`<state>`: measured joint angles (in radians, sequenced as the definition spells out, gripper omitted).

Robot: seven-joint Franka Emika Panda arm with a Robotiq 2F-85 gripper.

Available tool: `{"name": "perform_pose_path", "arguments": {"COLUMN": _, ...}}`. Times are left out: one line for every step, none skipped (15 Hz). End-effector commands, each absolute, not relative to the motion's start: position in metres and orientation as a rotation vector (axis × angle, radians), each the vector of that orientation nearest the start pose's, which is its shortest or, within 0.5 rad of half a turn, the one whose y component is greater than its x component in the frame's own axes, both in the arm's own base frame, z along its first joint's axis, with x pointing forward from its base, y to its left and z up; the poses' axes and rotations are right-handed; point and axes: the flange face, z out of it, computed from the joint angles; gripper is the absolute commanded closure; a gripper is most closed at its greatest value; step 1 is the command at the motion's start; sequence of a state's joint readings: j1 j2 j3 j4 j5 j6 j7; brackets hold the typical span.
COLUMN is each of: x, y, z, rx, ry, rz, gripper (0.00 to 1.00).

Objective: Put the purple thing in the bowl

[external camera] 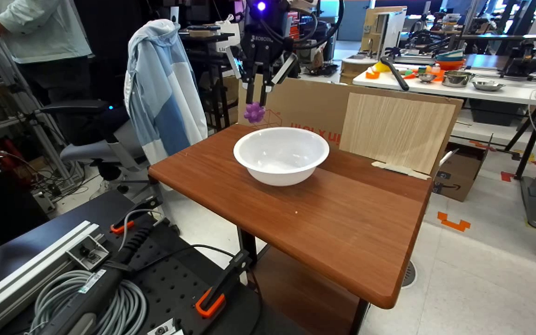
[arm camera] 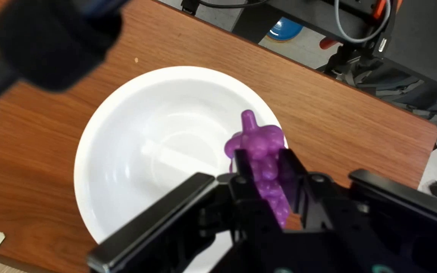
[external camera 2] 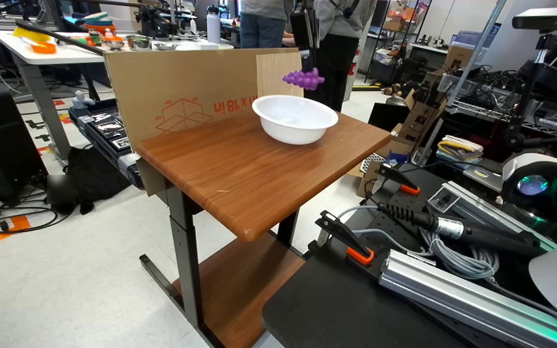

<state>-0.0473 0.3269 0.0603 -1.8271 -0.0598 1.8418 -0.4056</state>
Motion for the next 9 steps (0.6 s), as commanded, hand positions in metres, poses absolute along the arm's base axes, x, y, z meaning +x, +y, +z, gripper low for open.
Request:
{"name": "perform_pose_path", "arguments": {"x": 0.596, "y": -0.012, "z": 0.309, "rx": -2.958, "ry": -0.649, "rz": 0.522, "gripper": 0.94}}
{"name": "perform_pose_path", "arguments": {"x": 0.596, "y": -0.016, "z": 0.301, "rx": -2.951, "ry": -0.636, "rz": 0.541, "gripper": 0.94}}
{"name": "perform_pose_path", "arguments": {"x": 0.596, "y": -0.021, "z": 0.295, "rx": -2.946, "ry": -0.626, "rz": 0.557, "gripper": 0.94}}
{"name": "perform_pose_path", "arguments": {"x": 0.596, "y": -0.026, "z": 0.289, "rx": -2.940, "ry": -0.617, "rz": 0.572, "gripper": 0.94}}
{"name": "perform_pose_path", "arguments": {"x": 0.595, "y": -0.031, "z": 0.283, "rx": -2.936, "ry": -0.604, "rz": 0.585, "gripper": 0.94}}
{"name": "perform_pose_path", "arguments": {"x": 0.595, "y": -0.037, "z": 0.278, "rx": -2.929, "ry": -0.591, "rz": 0.597, "gripper": 0.94}}
{"name": "perform_pose_path", "arguments": {"x": 0.594, "y": -0.042, "z": 0.273, "rx": -2.922, "ry": -0.578, "rz": 0.609, "gripper": 0.94}}
{"name": "perform_pose_path", "arguments": {"x": 0.594, "y": -0.047, "z": 0.268, "rx": -2.915, "ry": -0.566, "rz": 0.623, "gripper": 0.94}}
{"name": "perform_pose_path", "arguments": {"x": 0.593, "y": -0.051, "z": 0.262, "rx": -2.909, "ry": -0.556, "rz": 0.636, "gripper": 0.94}}
